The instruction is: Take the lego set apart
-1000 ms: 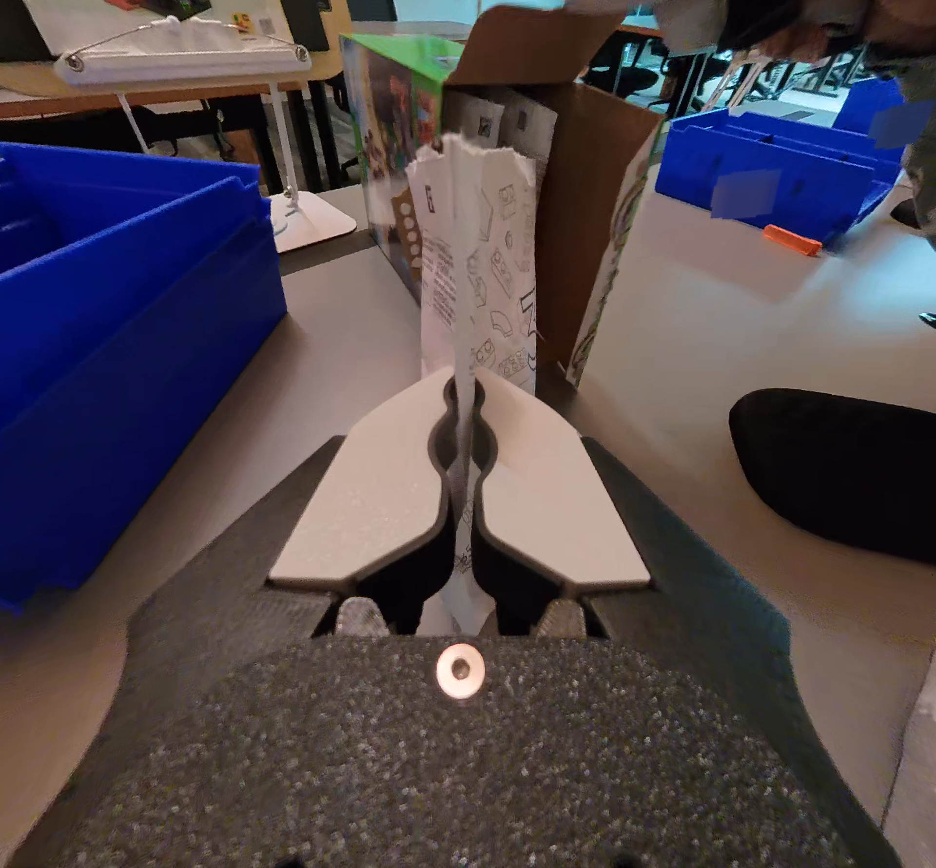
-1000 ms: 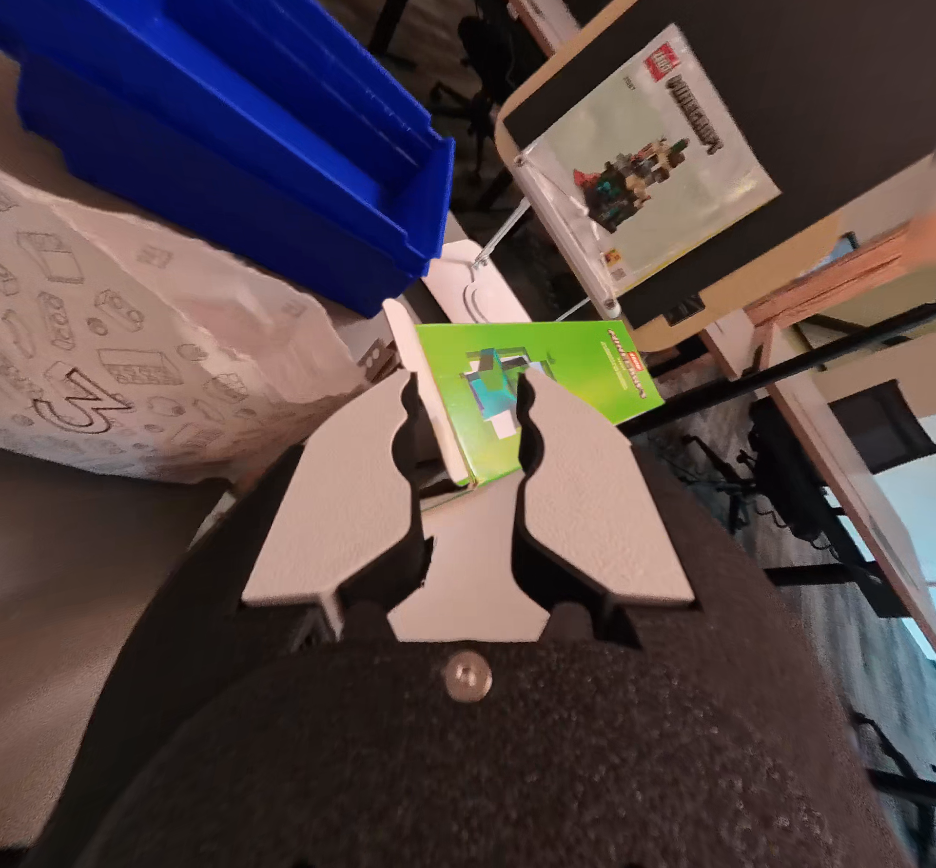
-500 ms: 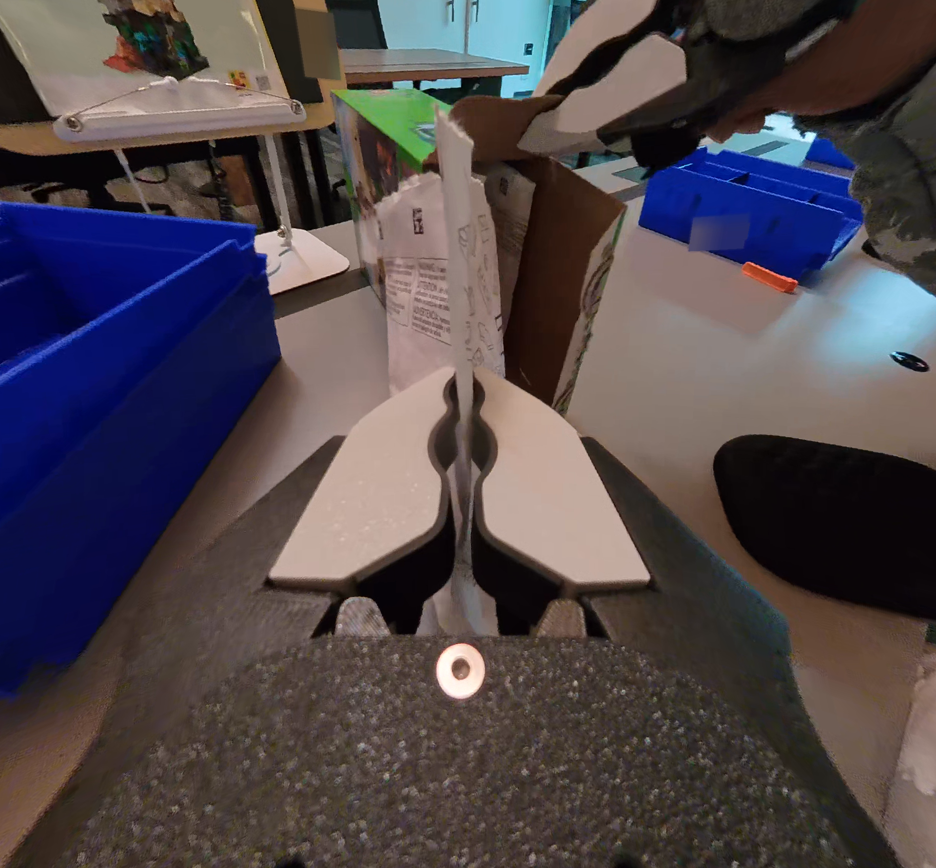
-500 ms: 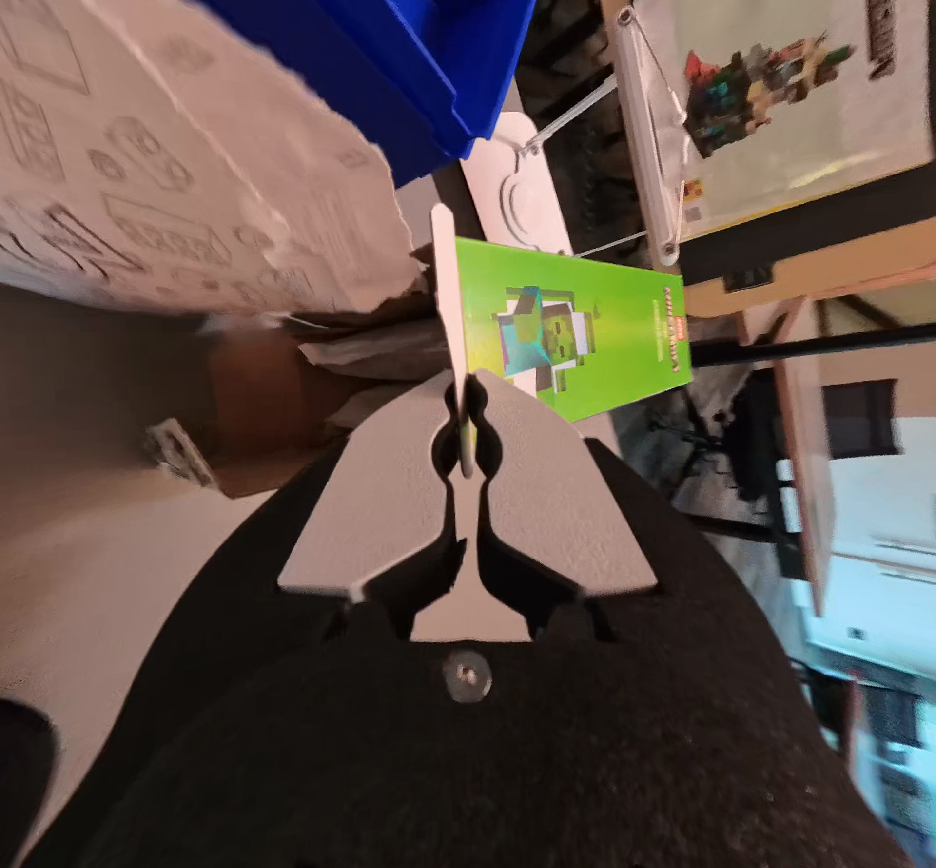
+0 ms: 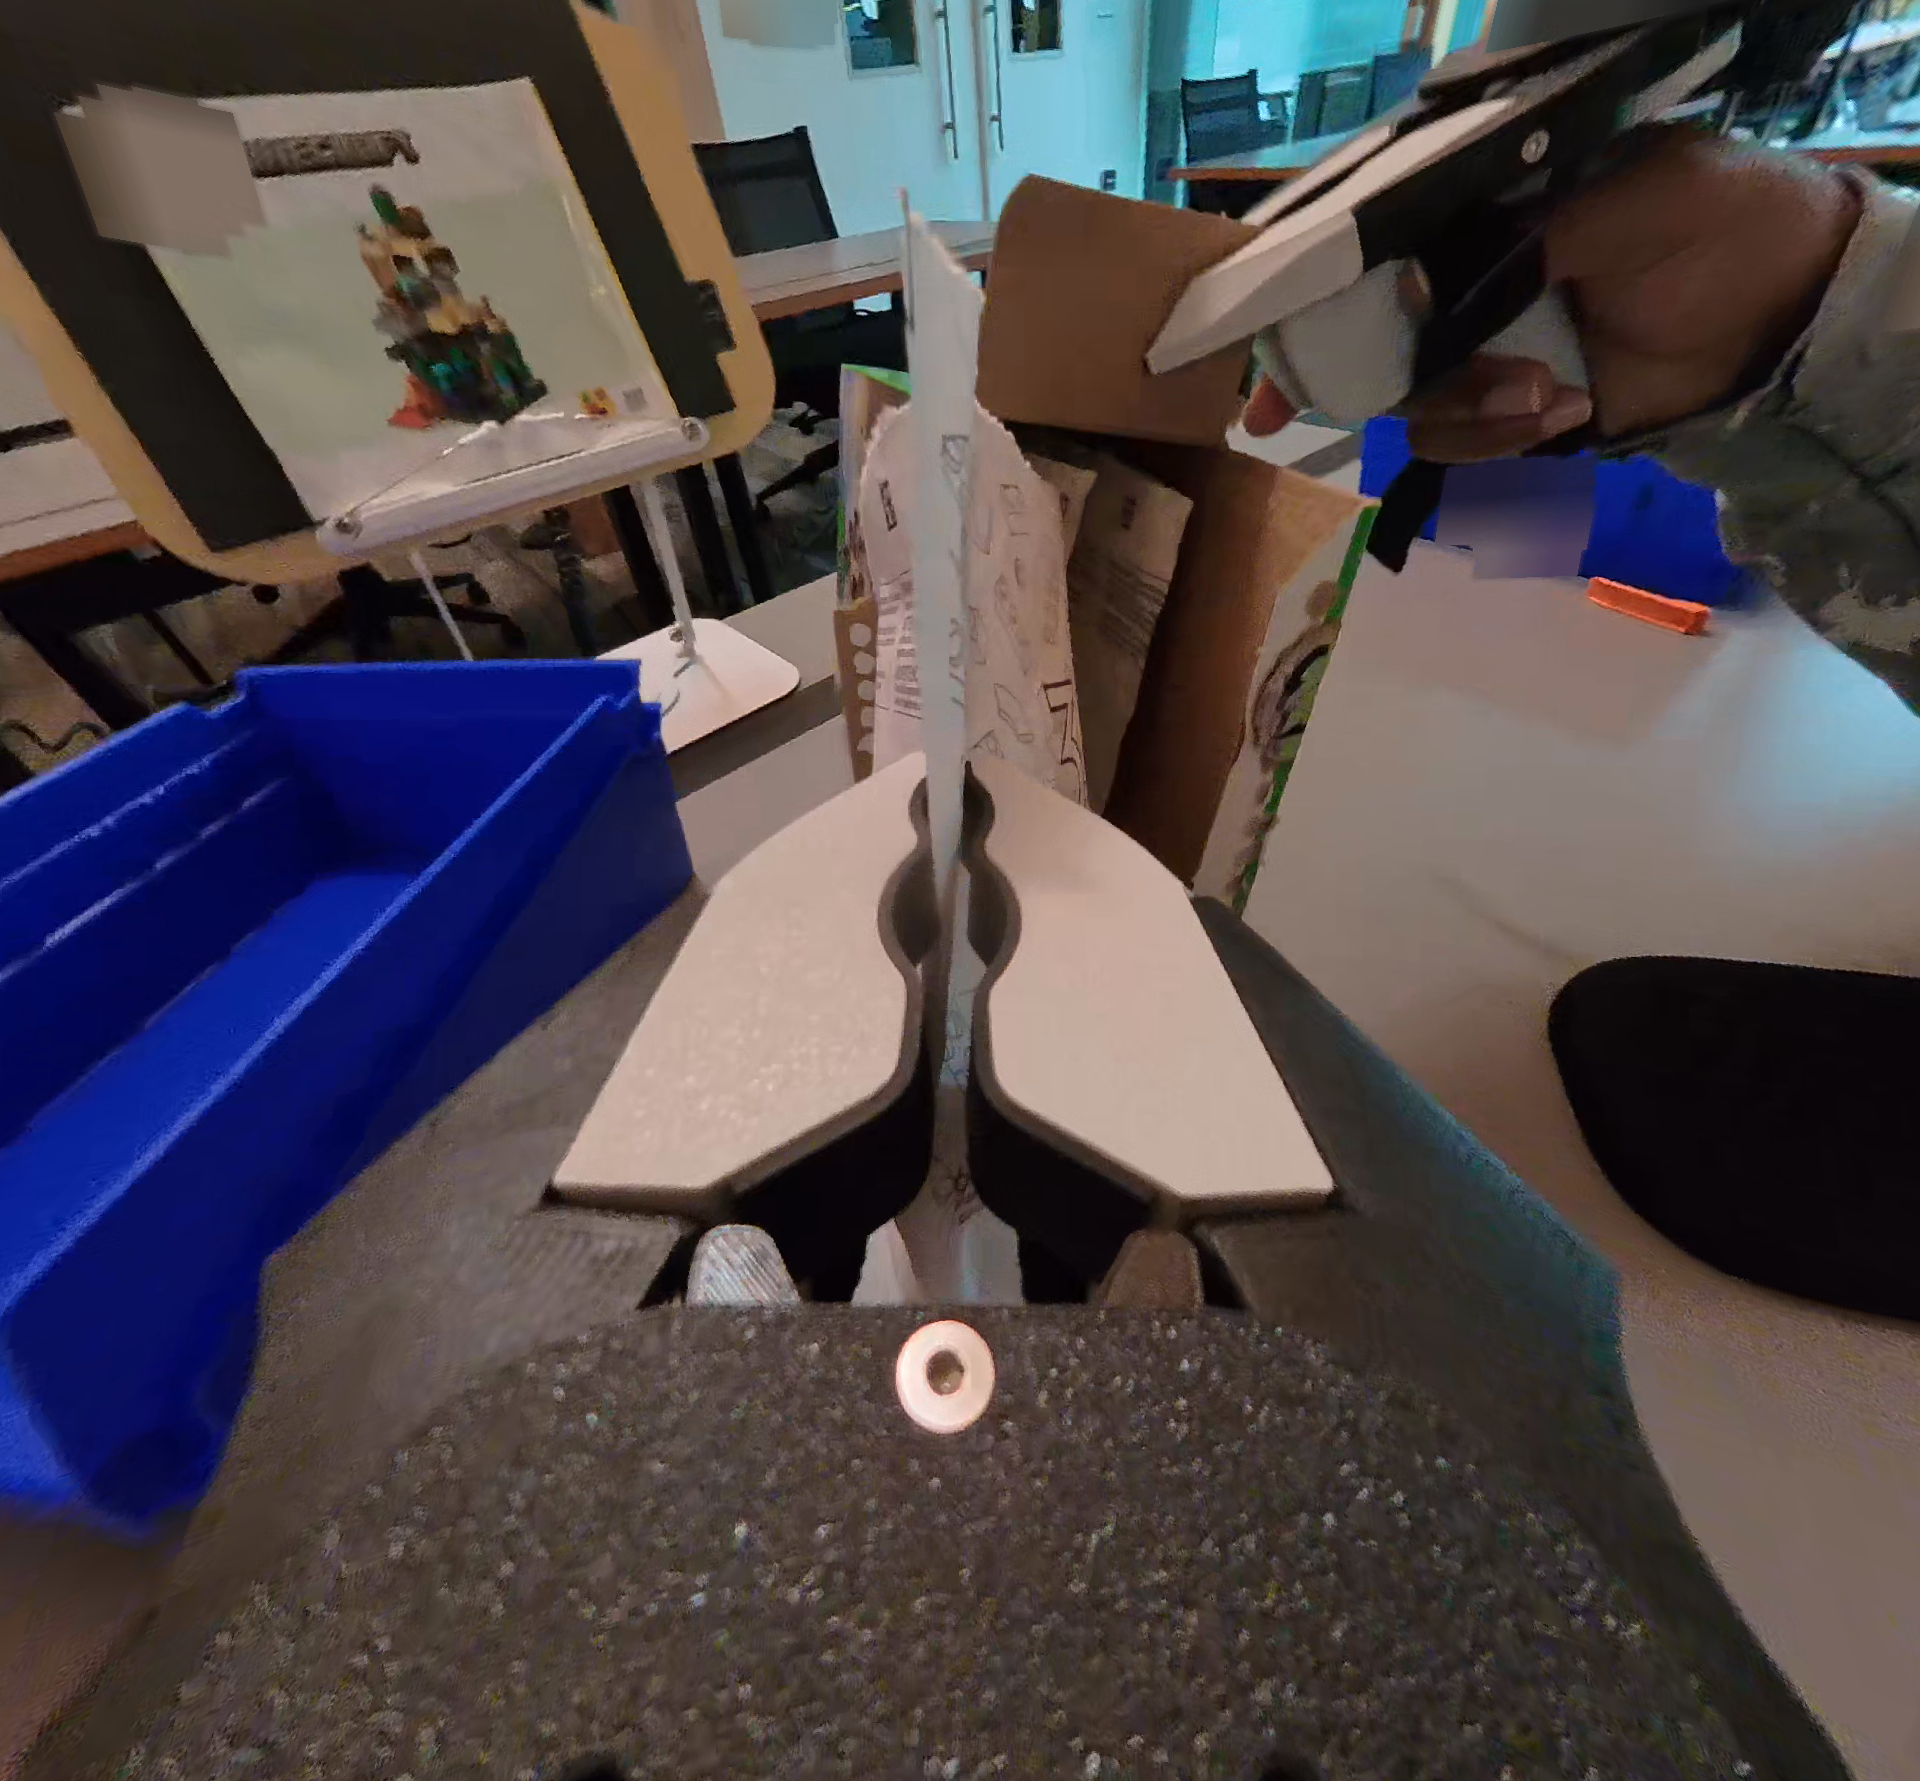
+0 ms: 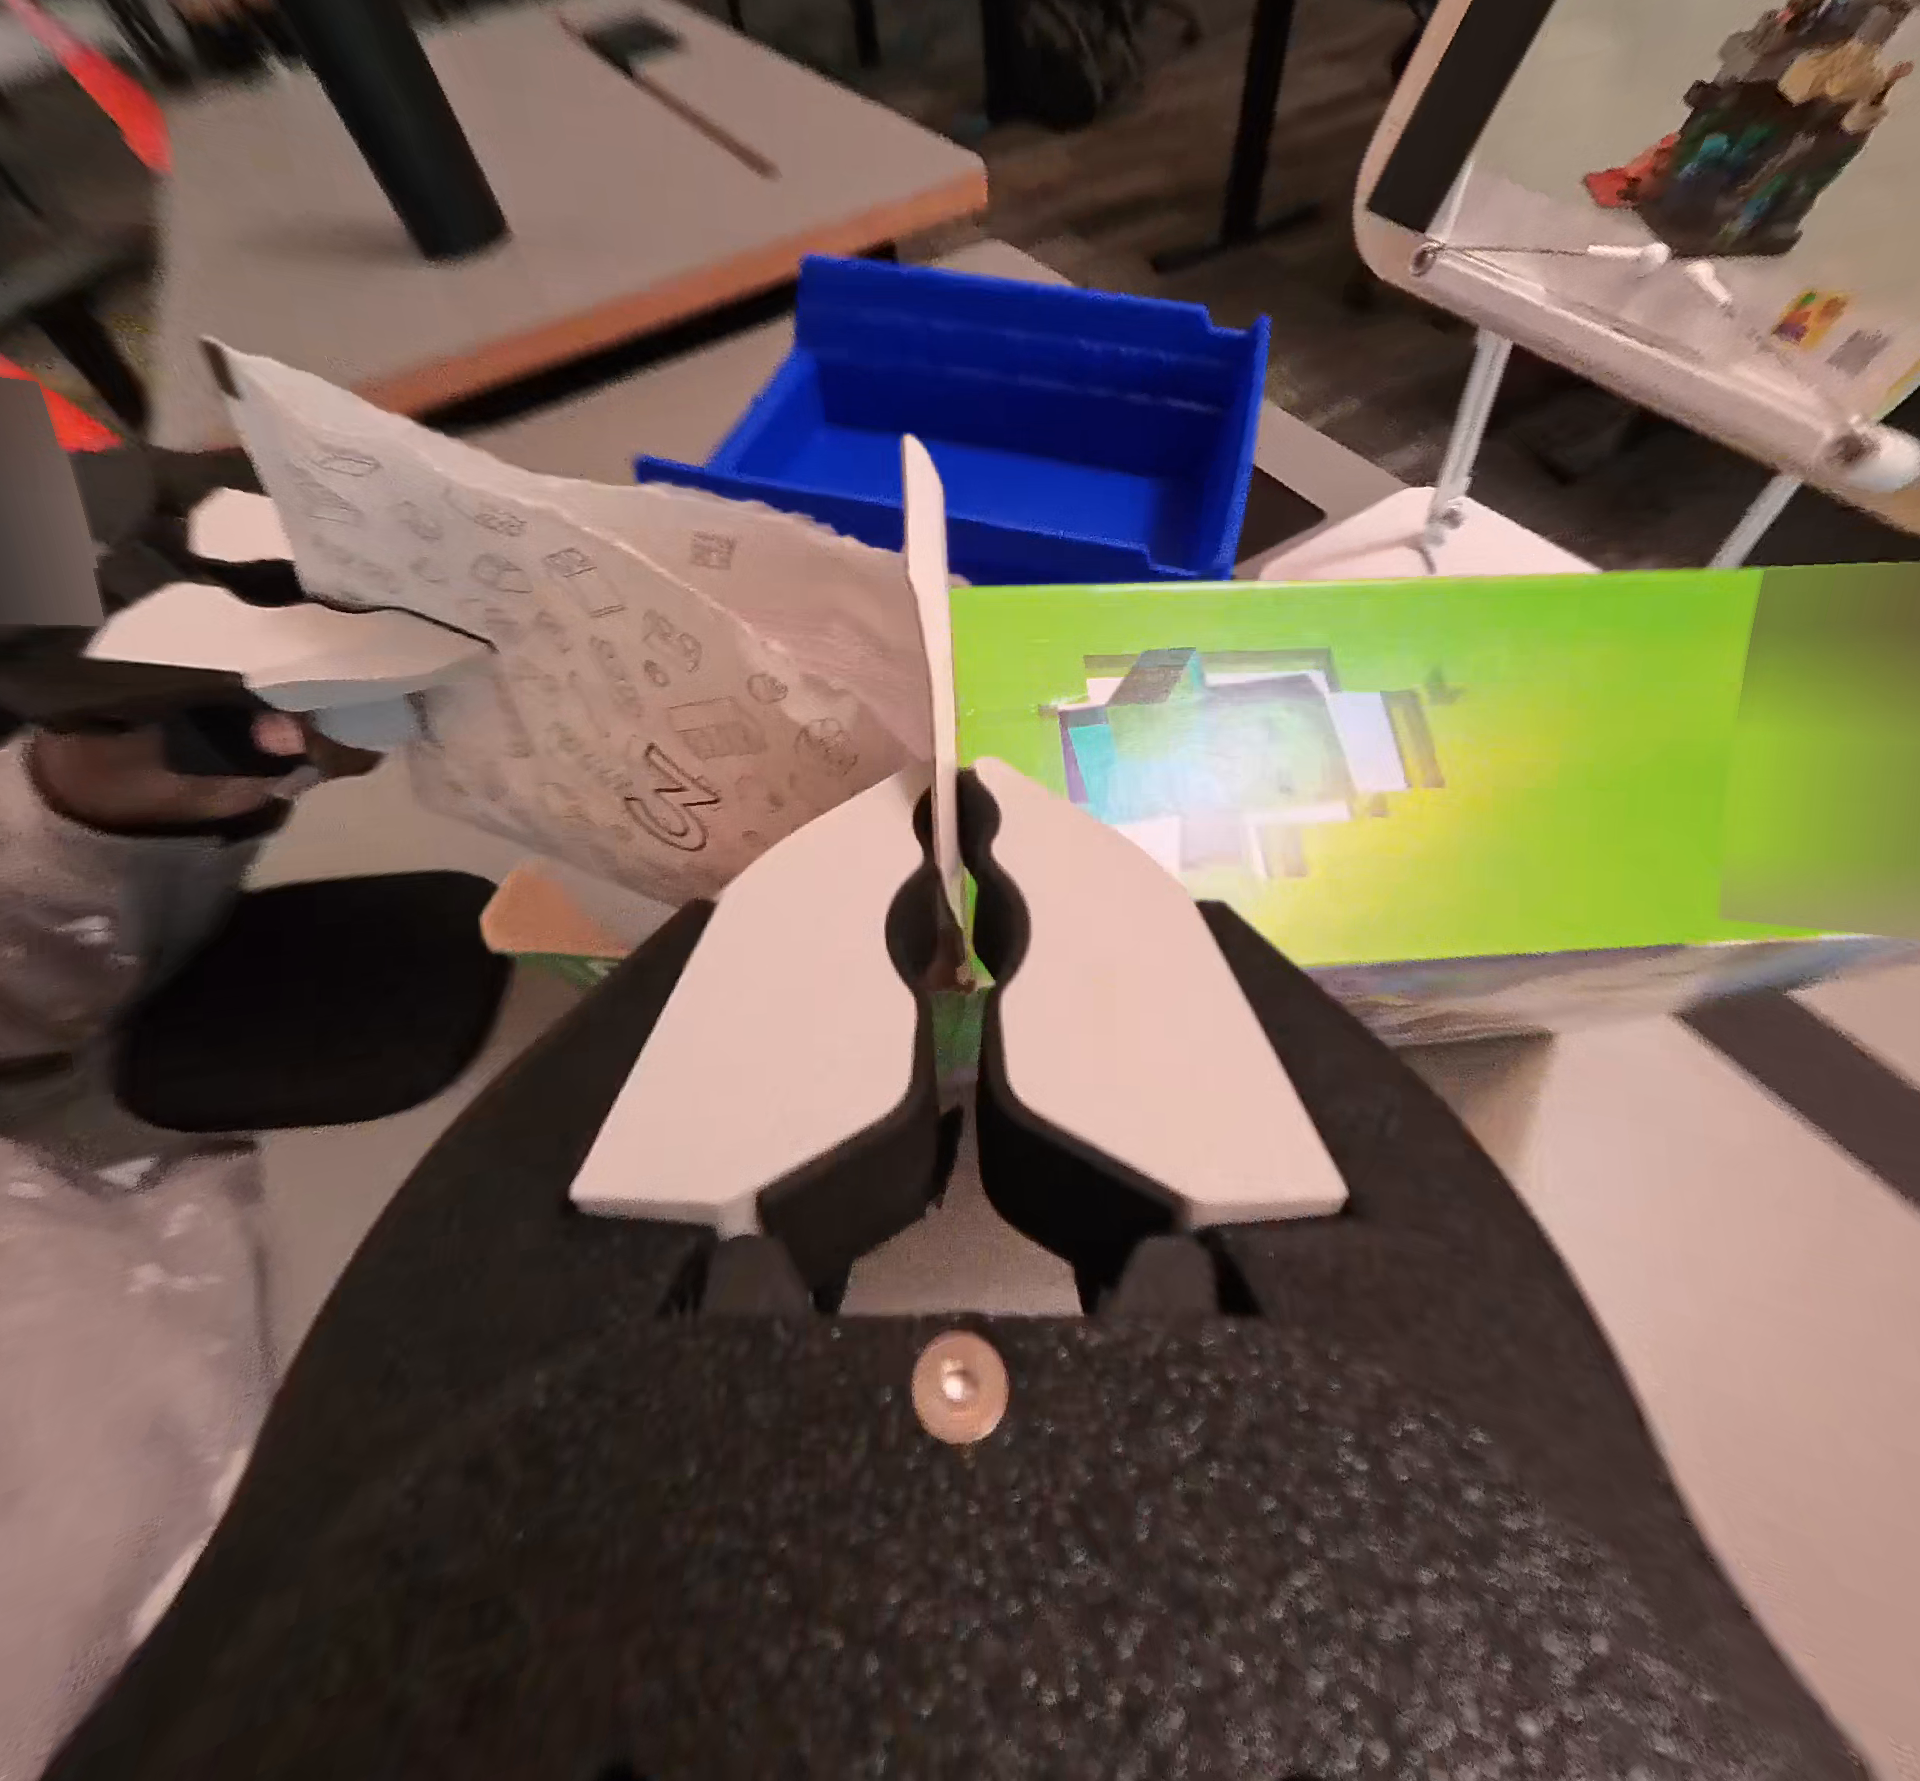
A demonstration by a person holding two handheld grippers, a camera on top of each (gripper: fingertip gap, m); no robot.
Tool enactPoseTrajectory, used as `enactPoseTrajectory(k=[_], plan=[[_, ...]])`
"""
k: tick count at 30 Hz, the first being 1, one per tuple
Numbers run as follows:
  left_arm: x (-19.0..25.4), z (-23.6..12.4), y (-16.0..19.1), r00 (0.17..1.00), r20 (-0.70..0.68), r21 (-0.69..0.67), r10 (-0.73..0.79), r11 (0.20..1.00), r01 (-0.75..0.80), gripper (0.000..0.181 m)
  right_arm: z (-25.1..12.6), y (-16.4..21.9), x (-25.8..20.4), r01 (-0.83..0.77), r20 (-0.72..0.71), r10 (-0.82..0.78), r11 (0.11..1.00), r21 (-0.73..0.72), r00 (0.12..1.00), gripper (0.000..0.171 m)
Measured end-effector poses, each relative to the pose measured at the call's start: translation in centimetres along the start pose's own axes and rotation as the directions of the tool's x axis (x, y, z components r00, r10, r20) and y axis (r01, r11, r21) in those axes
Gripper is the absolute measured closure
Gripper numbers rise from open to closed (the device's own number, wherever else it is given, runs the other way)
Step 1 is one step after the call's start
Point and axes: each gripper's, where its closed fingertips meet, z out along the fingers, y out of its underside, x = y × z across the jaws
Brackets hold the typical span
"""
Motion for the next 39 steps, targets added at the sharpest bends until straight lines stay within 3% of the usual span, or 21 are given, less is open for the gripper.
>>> enactPoseTrajectory(k=[4,8,12,16,20,32,39], plan=[[2.5,1.0,-1.1,0.993,-0.037,-0.022,0.111,0.993,-0.112,0.180,-3.0,1.9,0.2,-0.162,0.079,0.152,0.975,0.150,0.985,0.170],[5.7,2.6,-1.0,0.952,-0.042,-0.029,0.303,0.952,-0.305,0.180,-5.5,3.9,0.6,-0.184,0.045,0.179,0.955,0.231,0.983,0.169],[9.8,3.9,0.7,0.875,-0.062,-0.014,0.481,0.876,-0.482,0.180,-7.4,6.0,1.2,-0.224,0.035,0.223,0.940,0.255,0.974,0.167],[13.8,5.2,3.2,0.822,-0.097,0.003,0.562,0.826,-0.564,0.180,-9.0,7.5,1.7,-0.252,0.009,0.261,0.926,0.282,0.965,0.166],[16.8,5.6,4.5,0.815,-0.127,0.047,0.566,0.824,-0.565,0.181,-9.9,8.3,1.8,-0.288,0.005,0.300,0.910,0.298,0.954,0.166],[16.9,4.9,5.9,0.834,-0.147,0.095,0.531,0.847,-0.523,0.181,-11.4,10.1,2.6,-0.318,-0.030,0.345,0.892,0.322,0.938,0.164],[12.4,3.7,2.3,0.920,-0.064,0.163,0.386,0.914,-0.372,0.181,-11.2,9.5,2.2,-0.384,0.026,0.400,0.859,0.338,0.916,0.164]])
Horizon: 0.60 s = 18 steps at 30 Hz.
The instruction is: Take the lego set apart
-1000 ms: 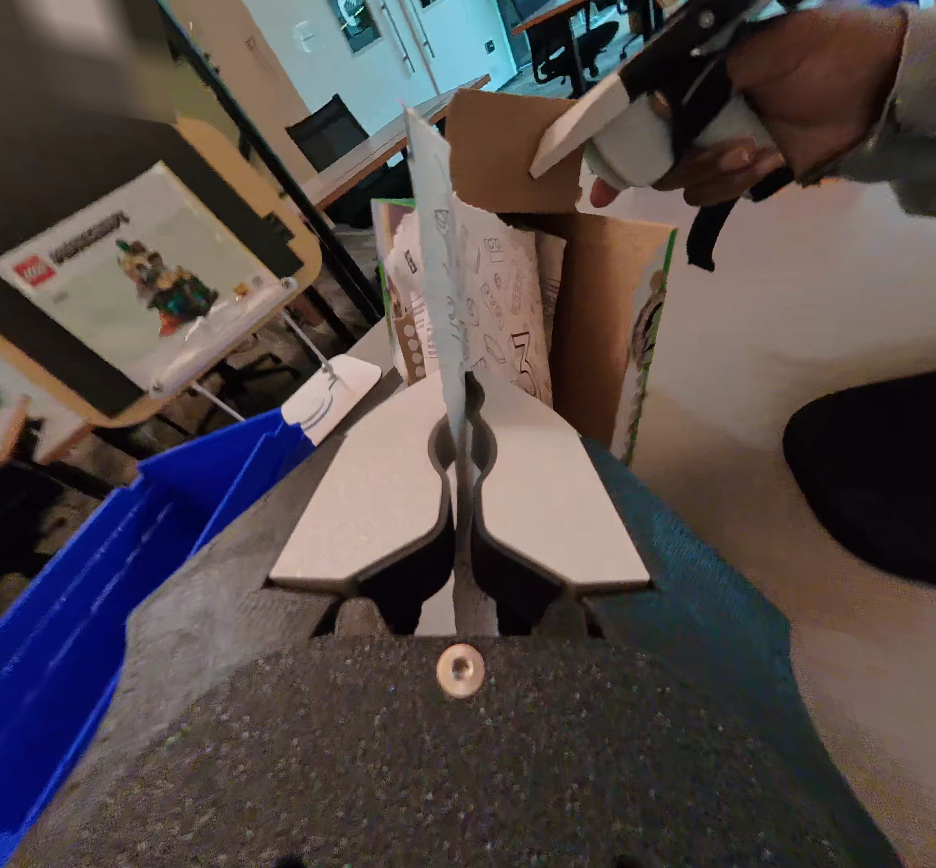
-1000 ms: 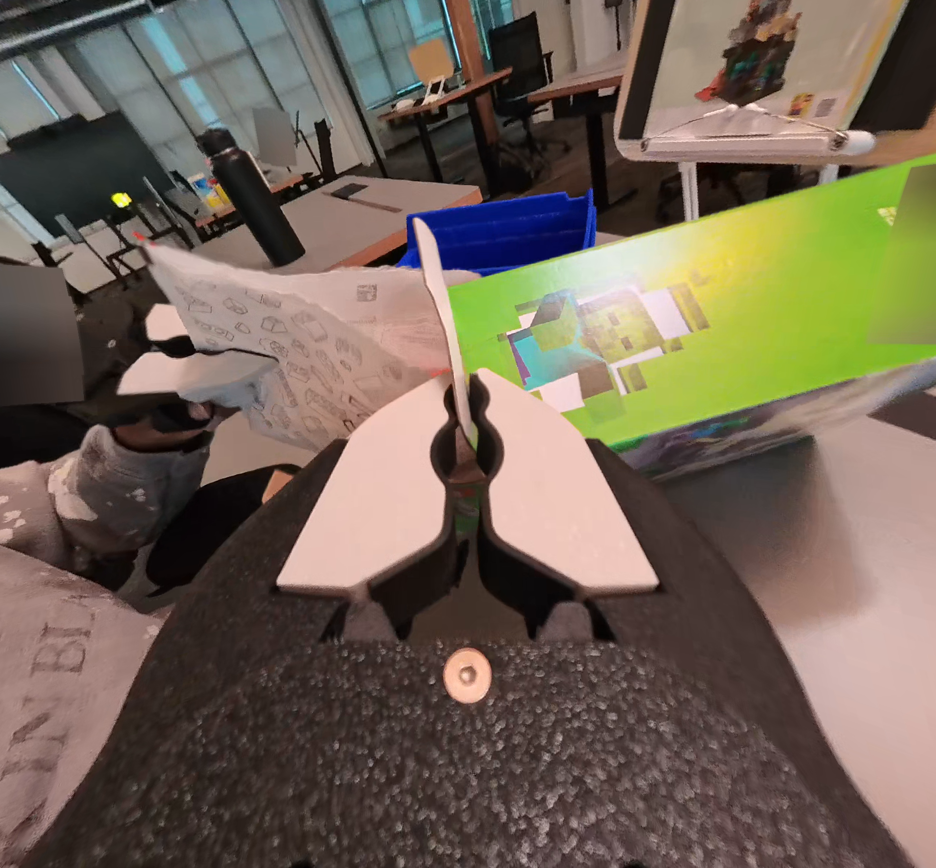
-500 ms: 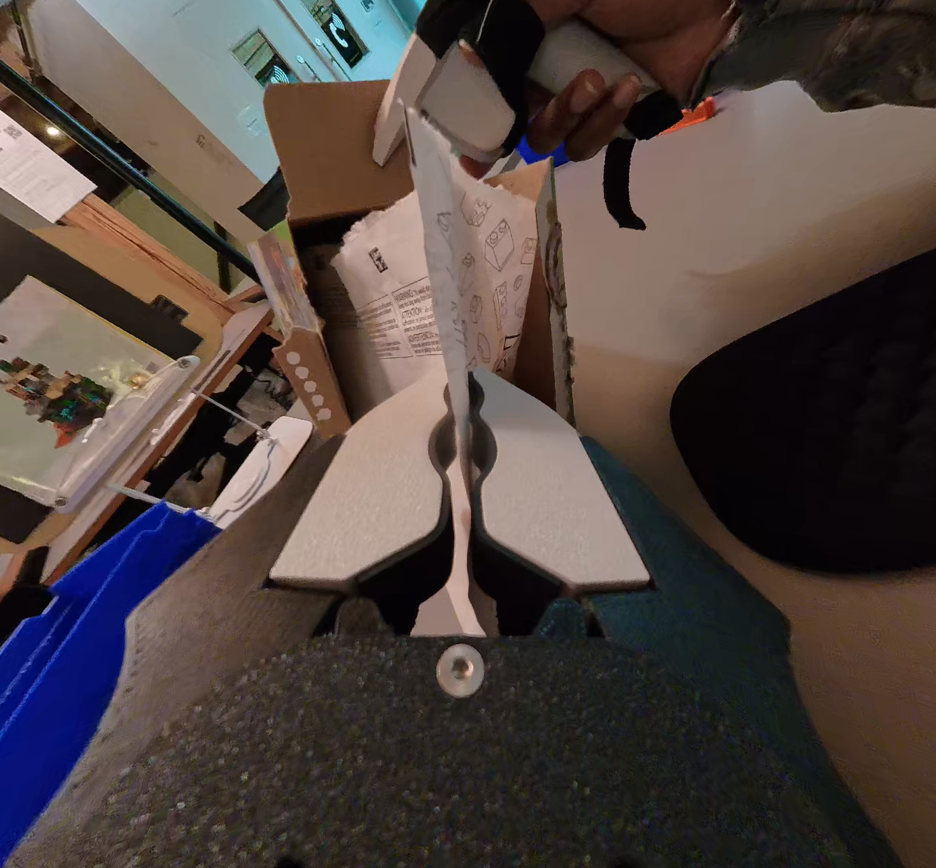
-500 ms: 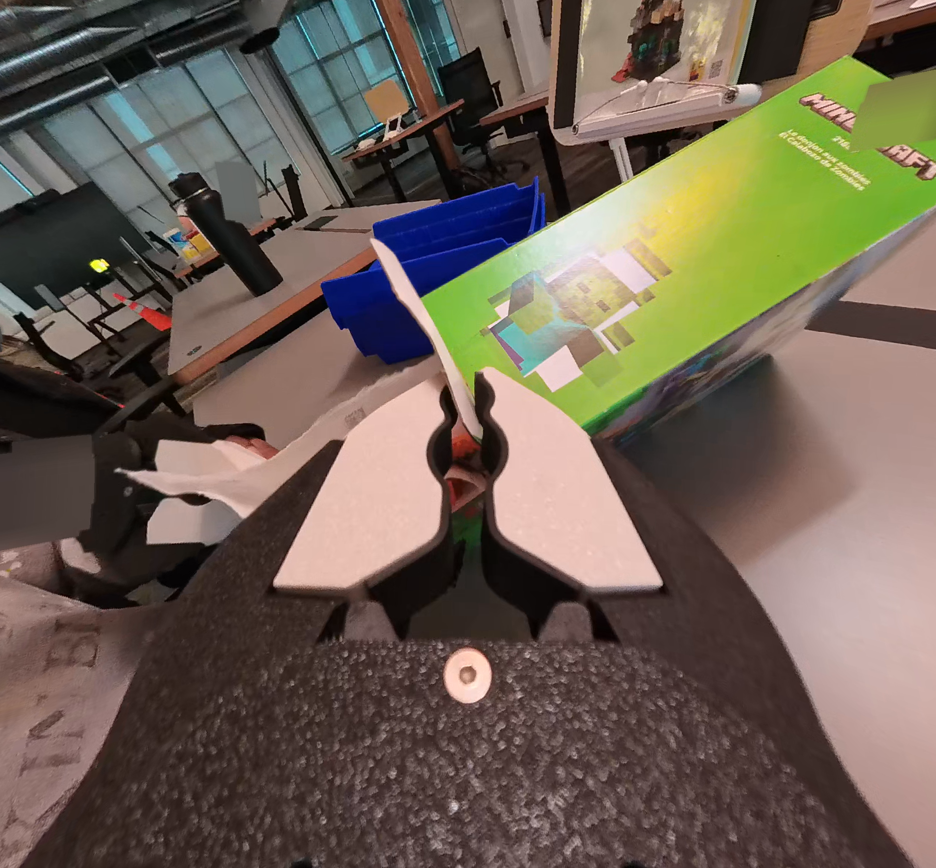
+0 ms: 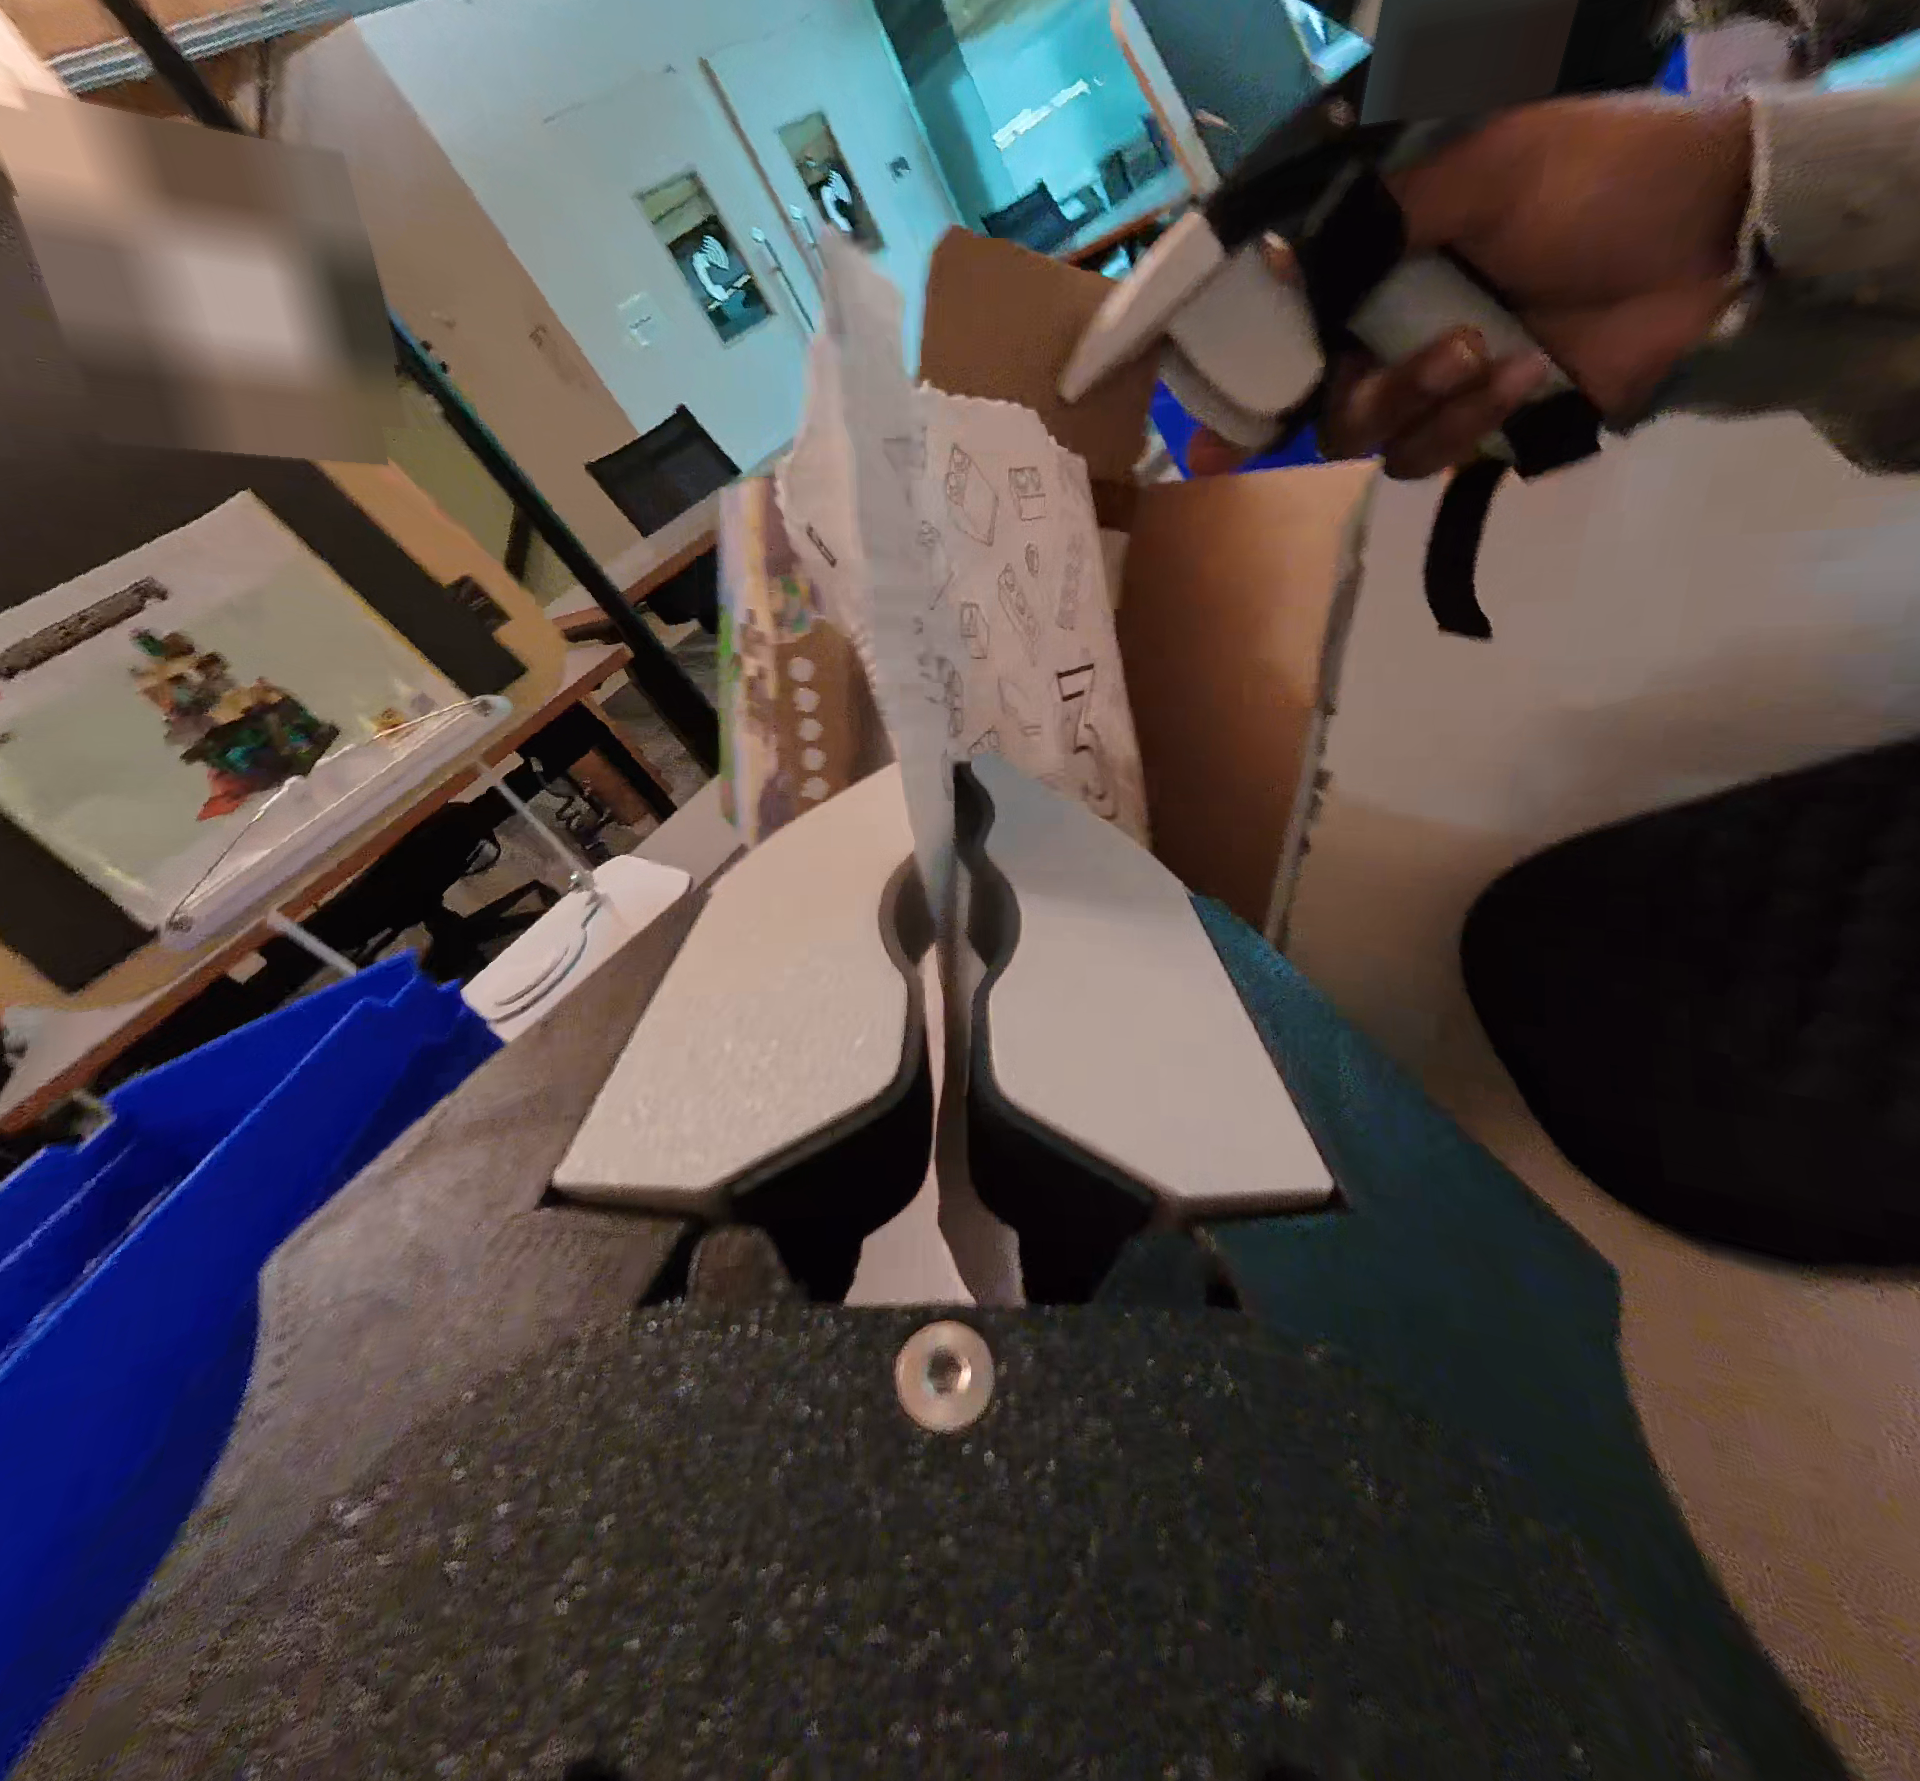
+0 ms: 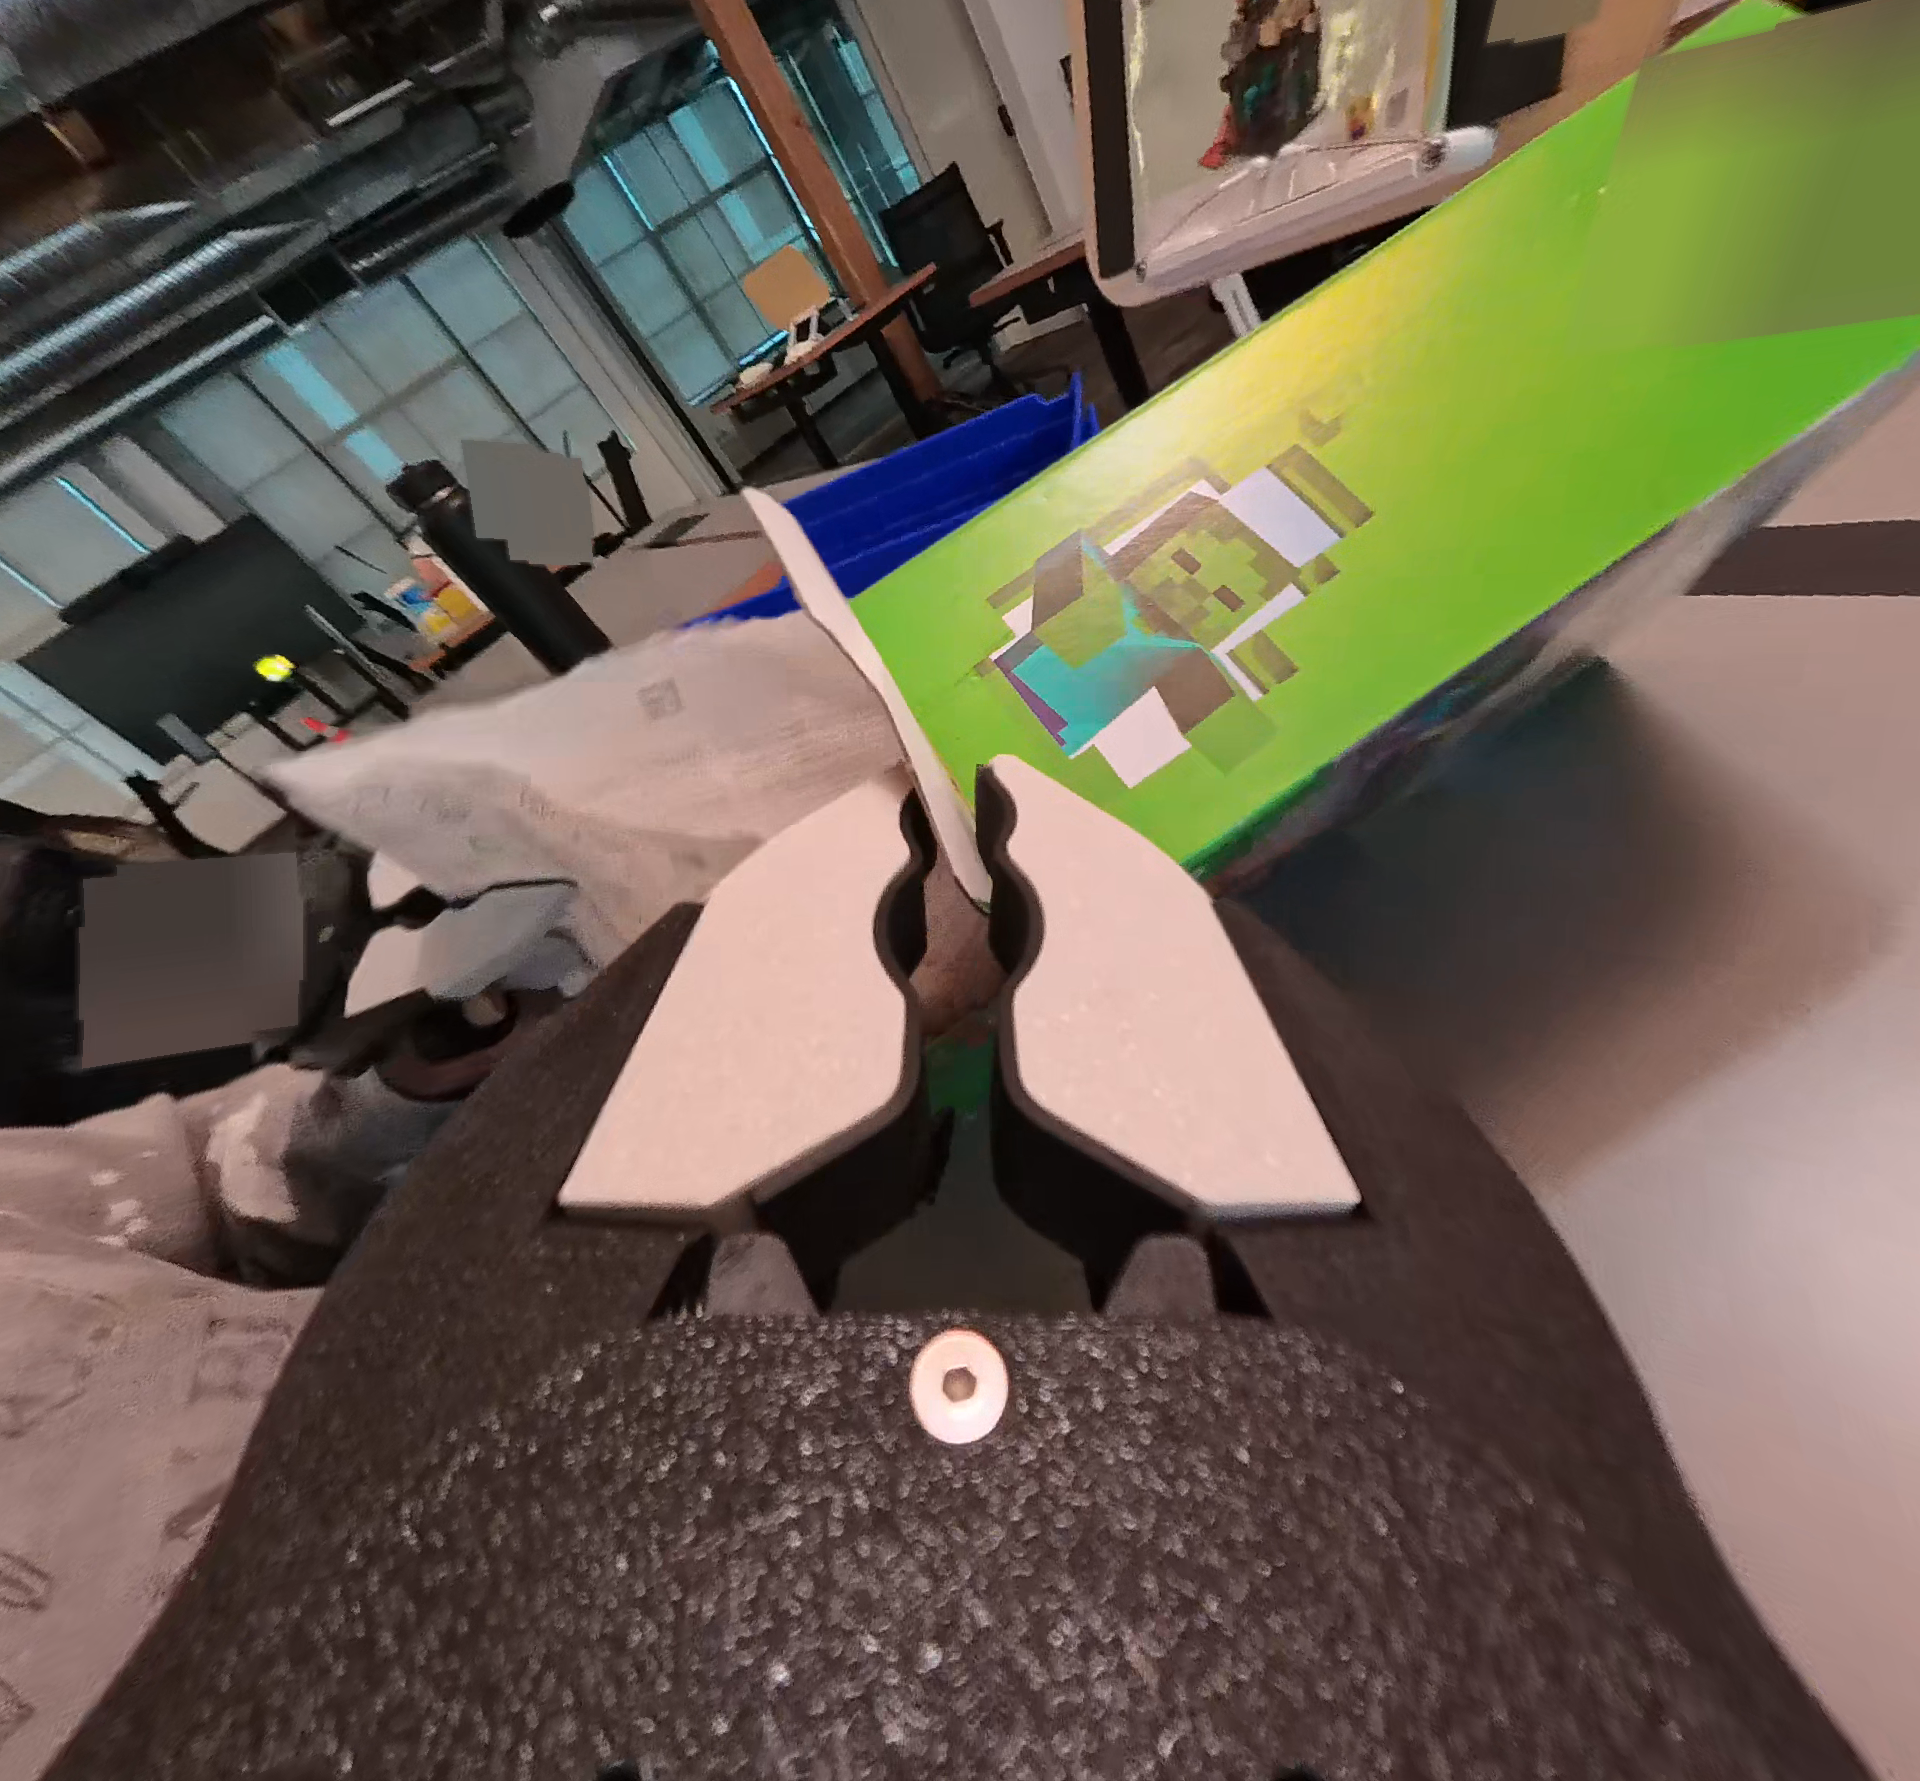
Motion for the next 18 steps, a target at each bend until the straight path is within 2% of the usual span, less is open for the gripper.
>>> enactPoseTrajectory(k=[2,12,15,18], plan=[[-2.2,-0.6,0.0,0.998,0.039,0.007,-0.047,0.999,0.047,0.181,0.9,-0.4,-0.5,-0.018,0.029,0.017,1.000,0.009,0.999,0.165],[-9.0,-4.5,1.1,0.980,0.194,-0.010,-0.038,0.999,0.041,0.180,8.3,-2.2,-4.9,0.001,0.240,-0.005,1.000,0.013,0.971,0.170],[-9.8,-5.5,0.9,0.978,0.207,0.003,-0.026,1.000,0.026,0.180,8.7,-3.4,-5.7,-0.062,0.370,0.029,0.995,0.078,0.929,0.171],[-9.2,-6.0,0.4,0.981,0.194,0.018,0.000,1.000,-0.003,0.180,7.0,-3.4,-5.5,-0.137,0.497,0.048,0.980,0.143,0.866,0.171]])
